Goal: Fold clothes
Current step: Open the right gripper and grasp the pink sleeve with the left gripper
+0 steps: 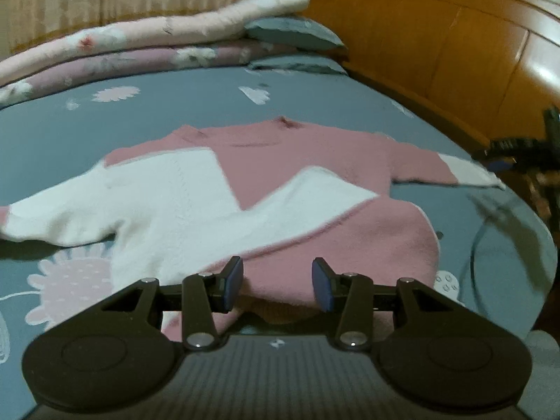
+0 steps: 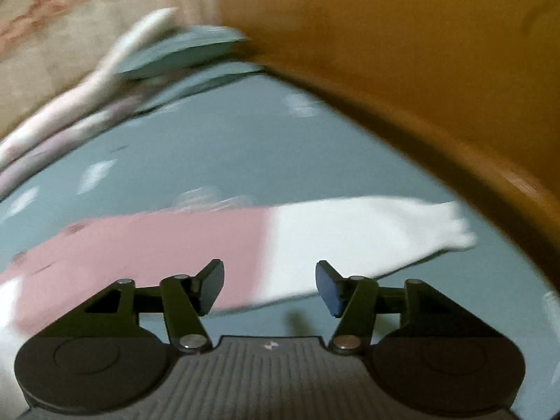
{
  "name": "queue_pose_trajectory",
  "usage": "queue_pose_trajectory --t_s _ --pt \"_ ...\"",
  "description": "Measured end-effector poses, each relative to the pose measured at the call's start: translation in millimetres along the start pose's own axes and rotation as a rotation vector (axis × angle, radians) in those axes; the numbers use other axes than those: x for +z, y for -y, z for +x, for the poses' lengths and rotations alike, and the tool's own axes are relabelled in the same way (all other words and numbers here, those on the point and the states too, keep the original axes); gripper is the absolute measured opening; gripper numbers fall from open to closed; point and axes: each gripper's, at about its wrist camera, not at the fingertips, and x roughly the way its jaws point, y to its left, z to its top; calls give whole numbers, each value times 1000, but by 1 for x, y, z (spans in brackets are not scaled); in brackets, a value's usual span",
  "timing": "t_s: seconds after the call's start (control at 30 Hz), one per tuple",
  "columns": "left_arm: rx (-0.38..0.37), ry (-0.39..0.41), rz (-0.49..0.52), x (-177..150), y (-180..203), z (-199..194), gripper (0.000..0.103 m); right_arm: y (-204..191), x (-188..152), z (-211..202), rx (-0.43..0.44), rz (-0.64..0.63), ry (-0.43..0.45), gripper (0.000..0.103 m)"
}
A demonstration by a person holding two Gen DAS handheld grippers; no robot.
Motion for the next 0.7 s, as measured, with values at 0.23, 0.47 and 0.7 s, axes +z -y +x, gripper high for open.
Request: queue_pose_trajectory --t_s 0.23,0.47,0.7 --pt "188 49 -141 -3 -90 -36 44 -90 -72 -15 204 -36 -62 68" --pt "370 82 -331 -25 -208 -71 39 -127 -101 -38 202 63 -46 71" --pt "518 62 -444 -51 -310 -58 31 -155 -98 -66 142 -13 8 73"
